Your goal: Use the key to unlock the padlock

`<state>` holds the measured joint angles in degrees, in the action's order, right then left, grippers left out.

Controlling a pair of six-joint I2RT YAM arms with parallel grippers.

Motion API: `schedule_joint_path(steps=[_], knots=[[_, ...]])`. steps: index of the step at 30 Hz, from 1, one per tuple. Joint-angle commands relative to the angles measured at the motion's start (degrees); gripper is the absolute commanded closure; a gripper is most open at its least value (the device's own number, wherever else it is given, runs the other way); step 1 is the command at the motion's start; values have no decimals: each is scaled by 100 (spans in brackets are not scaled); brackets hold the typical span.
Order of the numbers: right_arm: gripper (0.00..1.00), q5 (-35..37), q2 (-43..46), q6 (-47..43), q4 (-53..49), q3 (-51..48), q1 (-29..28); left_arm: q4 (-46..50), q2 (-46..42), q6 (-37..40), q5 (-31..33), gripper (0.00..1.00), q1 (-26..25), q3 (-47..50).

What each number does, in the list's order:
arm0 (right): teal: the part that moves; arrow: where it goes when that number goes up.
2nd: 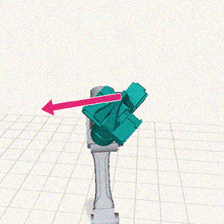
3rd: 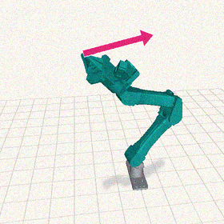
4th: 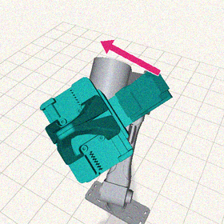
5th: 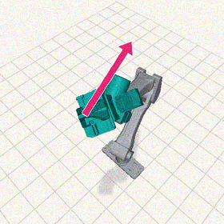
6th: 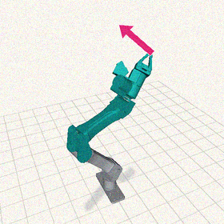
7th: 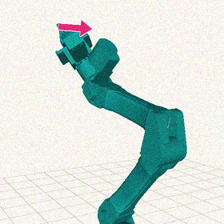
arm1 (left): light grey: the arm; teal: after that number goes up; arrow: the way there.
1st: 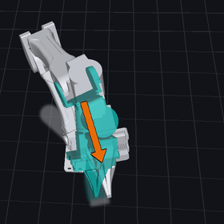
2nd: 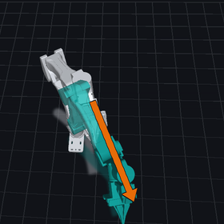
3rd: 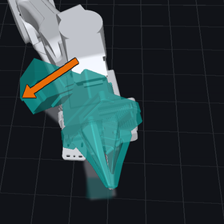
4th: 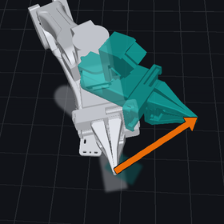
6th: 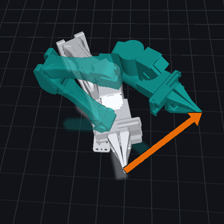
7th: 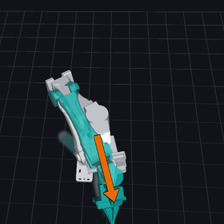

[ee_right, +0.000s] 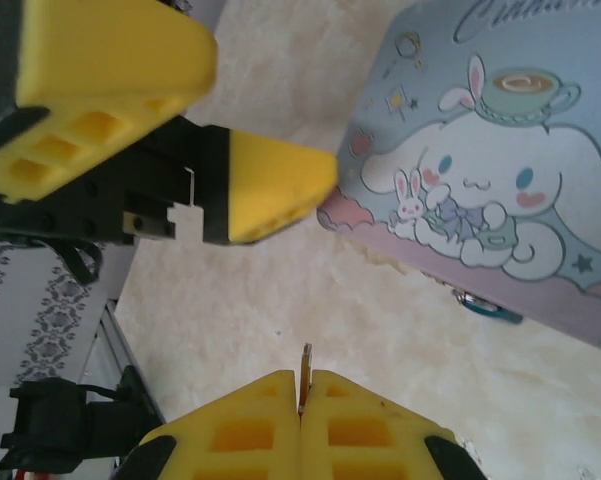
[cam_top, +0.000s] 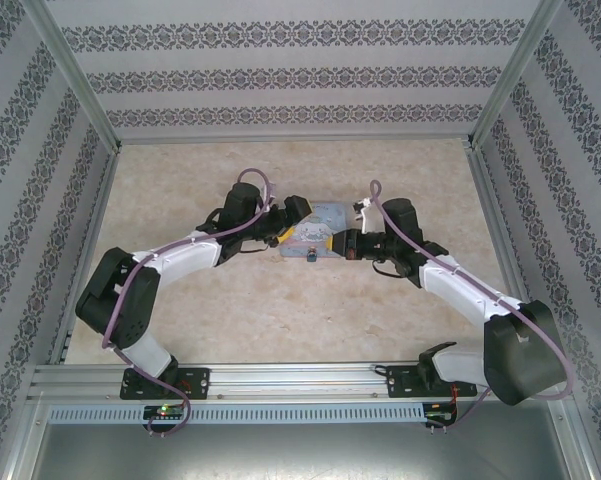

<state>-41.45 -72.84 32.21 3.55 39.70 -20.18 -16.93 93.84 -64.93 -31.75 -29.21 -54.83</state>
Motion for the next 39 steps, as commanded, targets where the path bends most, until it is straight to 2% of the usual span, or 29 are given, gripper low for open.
schedule_joint_path(steps=[1, 7, 12, 21, 29, 39], knots=[[100, -306, -84, 272, 409, 55, 60, -719, 111, -560, -60, 4, -144, -78], [100, 222, -87, 791, 762, 3, 66, -1558, 178, -1952, 348, 8, -296, 273], [100, 849, 67, 1124, 958, 18, 40, -1699, 127, -2987, 739, 17, -365, 431], [100, 1995, 160, 2180, 1402, 88, 24, -2660, 356, -4339, 1171, 28, -518, 586], [100, 2560, -113, 3401, 2243, 33, -89, -3057, 670, -4750, 1390, 33, -640, 418], [100, 2919, -444, 3702, 2658, 190, -475, -3593, 1002, -5131, 1607, 36, -798, 246]])
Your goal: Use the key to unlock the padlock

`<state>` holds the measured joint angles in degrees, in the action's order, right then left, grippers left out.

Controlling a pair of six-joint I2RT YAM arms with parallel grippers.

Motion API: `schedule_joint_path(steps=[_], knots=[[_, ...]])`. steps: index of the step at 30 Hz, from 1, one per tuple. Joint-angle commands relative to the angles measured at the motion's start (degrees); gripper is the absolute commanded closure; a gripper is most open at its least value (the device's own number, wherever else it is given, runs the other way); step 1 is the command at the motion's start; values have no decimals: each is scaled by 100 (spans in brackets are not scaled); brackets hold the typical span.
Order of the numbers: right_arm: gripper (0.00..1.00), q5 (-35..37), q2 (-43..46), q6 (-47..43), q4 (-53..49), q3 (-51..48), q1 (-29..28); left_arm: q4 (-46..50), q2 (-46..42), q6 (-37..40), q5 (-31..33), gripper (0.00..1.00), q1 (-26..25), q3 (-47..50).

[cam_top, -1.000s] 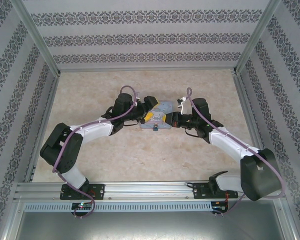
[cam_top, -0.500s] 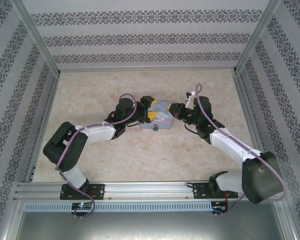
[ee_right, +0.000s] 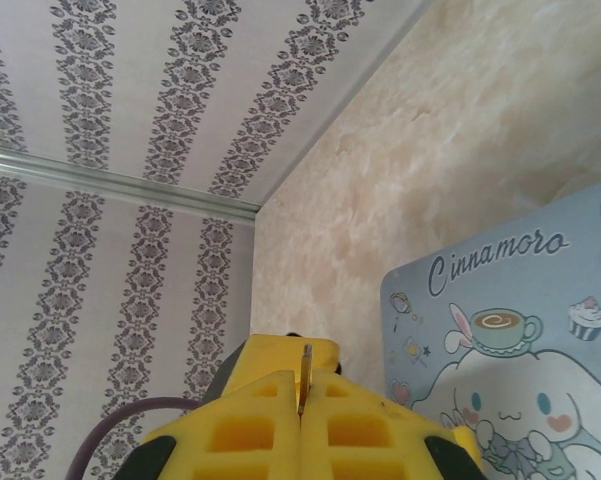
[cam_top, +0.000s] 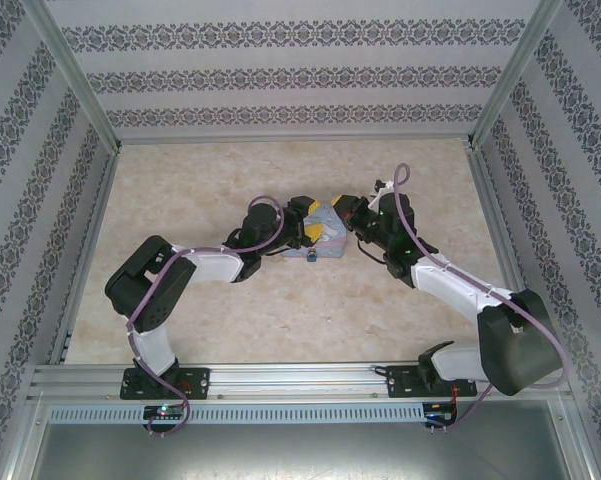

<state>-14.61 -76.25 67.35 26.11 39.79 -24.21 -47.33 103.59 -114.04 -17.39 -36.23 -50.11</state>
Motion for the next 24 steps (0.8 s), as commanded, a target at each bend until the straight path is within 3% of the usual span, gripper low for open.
schedule_joint_path(steps=[1, 13, 24], knots=[[100, 255, -138, 214, 457, 178, -96, -573, 38, -247, 186, 36, -104, -248], [100, 365, -406, 384, 898, 20, -278, -787, 117, -453, 391, 42, -164, -316], [100, 371, -372, 408, 975, -151, -286, -861, 188, -480, 451, 56, -165, -303]])
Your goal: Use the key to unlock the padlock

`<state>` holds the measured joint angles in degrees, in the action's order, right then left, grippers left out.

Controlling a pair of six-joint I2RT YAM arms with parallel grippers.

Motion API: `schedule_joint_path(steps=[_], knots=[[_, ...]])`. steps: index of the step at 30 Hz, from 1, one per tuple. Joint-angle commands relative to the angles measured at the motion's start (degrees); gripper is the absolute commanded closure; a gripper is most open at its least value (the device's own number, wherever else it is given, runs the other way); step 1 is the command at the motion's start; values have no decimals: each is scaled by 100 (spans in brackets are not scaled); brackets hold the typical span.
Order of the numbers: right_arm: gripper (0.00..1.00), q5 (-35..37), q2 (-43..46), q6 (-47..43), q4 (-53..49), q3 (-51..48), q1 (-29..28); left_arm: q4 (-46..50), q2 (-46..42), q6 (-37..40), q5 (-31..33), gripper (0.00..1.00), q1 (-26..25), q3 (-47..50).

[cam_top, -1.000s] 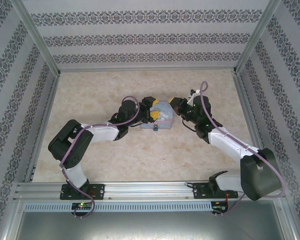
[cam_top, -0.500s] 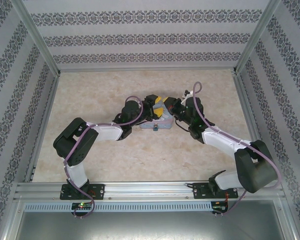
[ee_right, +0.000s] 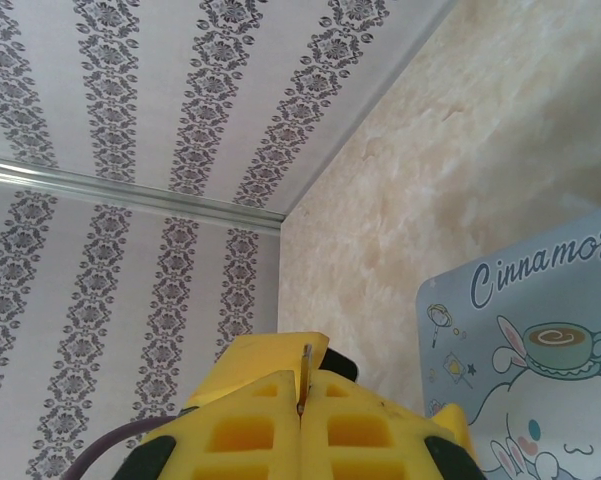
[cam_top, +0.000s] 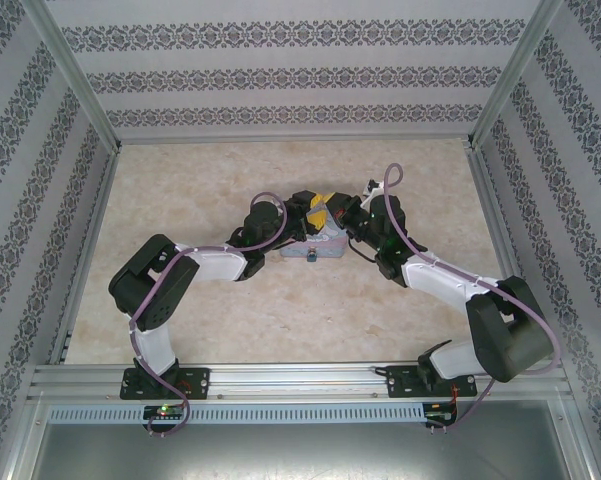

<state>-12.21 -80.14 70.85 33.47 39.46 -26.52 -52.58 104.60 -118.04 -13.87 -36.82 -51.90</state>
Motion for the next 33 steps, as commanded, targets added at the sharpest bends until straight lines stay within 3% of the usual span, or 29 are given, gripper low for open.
schedule_joint_path(steps=[1, 33], knots=[[100, 126, 16, 61, 239, -123, -55, -347, 87, -79, 103, 57, -111, -126], [100, 127, -64, 124, 383, -220, -19, -308, 162, -49, 117, 94, -115, -154]])
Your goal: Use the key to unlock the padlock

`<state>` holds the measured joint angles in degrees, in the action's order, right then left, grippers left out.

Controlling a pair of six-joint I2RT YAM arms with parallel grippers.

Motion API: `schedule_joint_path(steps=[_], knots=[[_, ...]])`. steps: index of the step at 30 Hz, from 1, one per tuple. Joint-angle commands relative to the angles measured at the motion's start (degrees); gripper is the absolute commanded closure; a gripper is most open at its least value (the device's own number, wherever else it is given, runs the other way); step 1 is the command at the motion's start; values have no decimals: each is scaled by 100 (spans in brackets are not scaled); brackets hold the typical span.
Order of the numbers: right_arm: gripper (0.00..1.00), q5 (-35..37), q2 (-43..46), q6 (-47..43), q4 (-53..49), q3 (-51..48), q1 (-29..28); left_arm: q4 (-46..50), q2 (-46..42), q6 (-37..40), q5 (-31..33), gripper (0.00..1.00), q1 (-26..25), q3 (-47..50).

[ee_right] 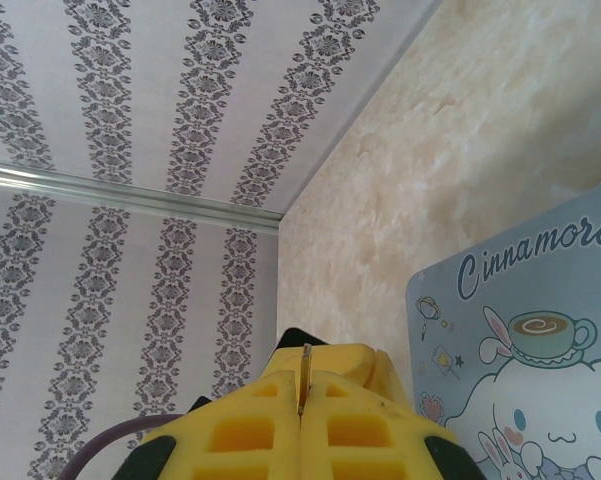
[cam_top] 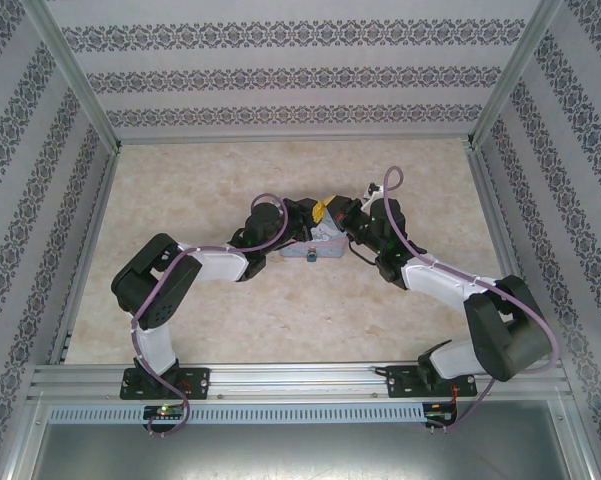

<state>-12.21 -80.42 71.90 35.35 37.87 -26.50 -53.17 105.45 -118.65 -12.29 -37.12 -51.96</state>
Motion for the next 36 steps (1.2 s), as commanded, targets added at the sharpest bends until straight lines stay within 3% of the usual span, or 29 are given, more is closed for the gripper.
schedule_joint_path(steps=[1, 3, 6, 10, 14, 18, 21, 24, 28, 36], knots=[[100, 132, -20, 22, 197, -77, -13, -240, 72, 26, -36, 98, -85, -142], [100, 187, 36, 50, 185, -166, 33, -224, 72, 79, -23, 100, -84, -117], [70, 262, 266, 101, 82, -416, 187, -156, 34, 331, -45, 100, -67, -95], [54, 163, 631, 39, -109, -728, 472, 299, -88, 1089, -331, 100, 76, -127], [52, -156, 926, -163, -451, -859, 763, 1050, -240, 2350, -897, 100, 285, -372], [50, -773, 987, -461, -516, -793, 1015, 2598, -498, 4341, -1446, 100, 467, -940], [49, -1330, 877, -702, -397, -636, 1119, 3957, -679, 5943, -1523, 100, 512, -1498], [50, -1948, 644, -925, -187, -371, 1137, 4526, -809, 7064, -1513, 100, 513, -1828], [51, -2717, 208, -999, 323, -49, 1124, 4515, -903, 7729, -1681, 100, 556, -1987], [55, -2974, 19, -1045, 902, 46, 1130, 4335, -910, 8130, -1818, 100, 575, -2123]])
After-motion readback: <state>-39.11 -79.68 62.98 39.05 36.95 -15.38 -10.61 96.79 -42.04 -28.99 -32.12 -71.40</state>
